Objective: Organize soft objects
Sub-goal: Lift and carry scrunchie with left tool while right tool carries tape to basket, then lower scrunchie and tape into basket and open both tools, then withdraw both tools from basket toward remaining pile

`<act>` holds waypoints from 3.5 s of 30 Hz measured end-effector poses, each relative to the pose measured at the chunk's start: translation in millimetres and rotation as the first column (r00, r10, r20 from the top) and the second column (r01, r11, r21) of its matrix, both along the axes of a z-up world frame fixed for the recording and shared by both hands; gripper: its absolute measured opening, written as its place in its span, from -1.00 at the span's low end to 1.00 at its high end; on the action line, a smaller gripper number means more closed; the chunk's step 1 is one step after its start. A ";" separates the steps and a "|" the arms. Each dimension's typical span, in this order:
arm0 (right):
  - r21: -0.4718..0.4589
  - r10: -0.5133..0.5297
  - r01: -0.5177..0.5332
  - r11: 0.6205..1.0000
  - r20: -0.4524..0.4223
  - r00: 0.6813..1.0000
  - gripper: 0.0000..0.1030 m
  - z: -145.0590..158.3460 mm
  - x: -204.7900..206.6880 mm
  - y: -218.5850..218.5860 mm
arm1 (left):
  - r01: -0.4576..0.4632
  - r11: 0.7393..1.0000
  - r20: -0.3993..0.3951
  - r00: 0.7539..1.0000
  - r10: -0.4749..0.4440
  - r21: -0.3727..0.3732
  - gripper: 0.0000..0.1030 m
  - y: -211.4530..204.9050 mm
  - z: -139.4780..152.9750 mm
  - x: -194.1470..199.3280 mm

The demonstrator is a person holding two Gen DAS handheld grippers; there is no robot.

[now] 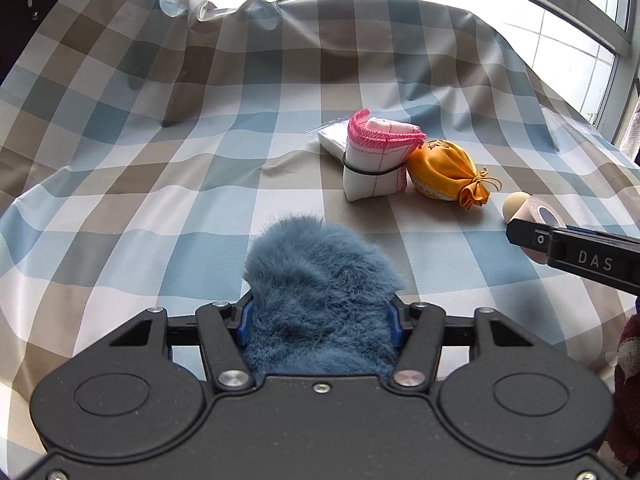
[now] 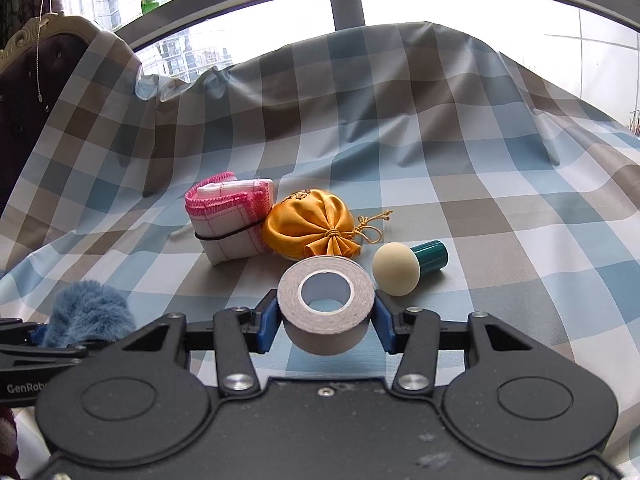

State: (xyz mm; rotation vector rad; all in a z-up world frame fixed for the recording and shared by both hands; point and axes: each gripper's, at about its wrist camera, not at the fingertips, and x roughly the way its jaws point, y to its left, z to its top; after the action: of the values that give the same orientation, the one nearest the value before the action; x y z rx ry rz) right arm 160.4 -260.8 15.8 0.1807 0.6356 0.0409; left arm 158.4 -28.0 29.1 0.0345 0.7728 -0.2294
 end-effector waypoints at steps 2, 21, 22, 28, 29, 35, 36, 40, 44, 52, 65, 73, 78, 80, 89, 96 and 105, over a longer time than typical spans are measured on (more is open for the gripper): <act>0.022 -0.007 0.006 1.000 0.015 1.000 -0.07 2.7 -12.6 -1.1 | 0.002 1.000 0.013 1.000 -0.002 -0.006 0.07 0.3 6.9 -9.3; 0.069 -0.058 0.065 0.995 -0.098 0.993 -0.07 19.1 -156.3 10.9 | 0.015 1.000 -0.040 0.999 -0.015 -0.019 0.08 -2.8 24.8 -102.0; 0.066 -0.051 0.058 0.996 -0.110 0.993 -0.07 20.6 -161.5 13.0 | 0.010 1.000 -0.052 0.999 -0.011 -0.019 0.08 -2.7 22.8 -104.9; 0.051 -0.019 0.027 0.998 -0.140 0.990 -0.07 31.7 -184.7 21.1 | -0.025 0.999 -0.130 0.991 0.022 -0.025 0.08 2.5 8.3 -120.2; 0.042 -0.017 0.023 0.999 -0.141 0.990 -0.07 34.4 -187.2 22.5 | -0.026 0.999 -0.141 0.990 0.022 -0.030 0.08 3.6 6.6 -122.6; -0.016 -0.009 0.007 1.000 -0.151 0.989 -0.07 40.8 -196.8 29.0 | -0.020 0.999 -0.165 0.986 0.015 -0.028 0.09 5.3 1.7 -135.2; -0.022 -0.007 0.004 1.000 -0.154 0.988 -0.07 40.7 -197.5 29.8 | -0.022 0.999 -0.166 0.986 0.017 -0.025 0.09 5.7 1.5 -136.5; -0.041 0.004 -0.010 0.999 -0.164 0.986 -0.07 39.1 -200.8 33.5 | -0.029 1.000 -0.170 0.985 0.027 -0.011 0.09 7.1 -0.3 -140.2; -0.058 0.014 -0.025 0.998 -0.180 0.984 -0.07 34.7 -201.7 37.5 | -0.032 0.999 -0.188 0.982 0.031 0.001 0.10 8.1 -4.6 -143.1; -0.064 0.027 -0.040 0.997 -0.198 0.980 -0.07 28.7 -203.9 41.6 | -0.029 0.999 -0.201 0.979 0.033 0.025 0.22 8.8 -10.6 -147.9; -0.057 0.032 -0.042 0.997 -0.181 0.983 0.03 30.1 -206.0 40.8 | -0.018 0.999 -0.160 0.987 0.023 0.033 0.35 6.5 -4.8 -153.8; -0.049 0.022 -0.031 0.998 -0.184 0.983 0.04 28.5 -205.8 38.3 | -0.024 0.999 -0.130 0.991 0.028 0.027 0.36 7.9 1.3 -157.0; -0.050 0.017 -0.027 0.998 -0.180 0.984 0.05 28.2 -206.0 37.5 | -0.038 0.999 -0.110 0.993 0.040 0.021 0.36 10.2 6.0 -157.3; -0.049 0.014 -0.023 0.999 -0.180 0.984 0.05 28.0 -206.1 37.1 | -0.043 0.999 -0.102 0.994 0.044 0.016 0.36 11.8 8.6 -157.2; -0.048 0.012 -0.021 0.999 -0.179 0.984 0.05 28.0 -206.7 36.2 | -0.061 0.998 -0.085 0.994 0.061 0.006 0.36 17.4 14.0 -154.6; -0.048 0.011 -0.020 0.999 -0.183 0.983 0.07 27.2 -206.2 36.3 | -0.065 0.998 -0.097 0.993 0.066 0.007 0.36 19.4 11.5 -152.3; -0.054 0.018 -0.028 0.998 -0.185 0.983 0.08 24.7 -200.2 36.9 | -0.044 0.999 -0.118 0.992 0.046 0.018 0.36 14.0 3.4 -146.7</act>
State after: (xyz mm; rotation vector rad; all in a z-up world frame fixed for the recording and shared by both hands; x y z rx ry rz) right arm -39.8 -223.8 40.5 0.1229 0.8233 0.0287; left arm 11.7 -14.0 32.4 0.0176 0.8926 -0.1839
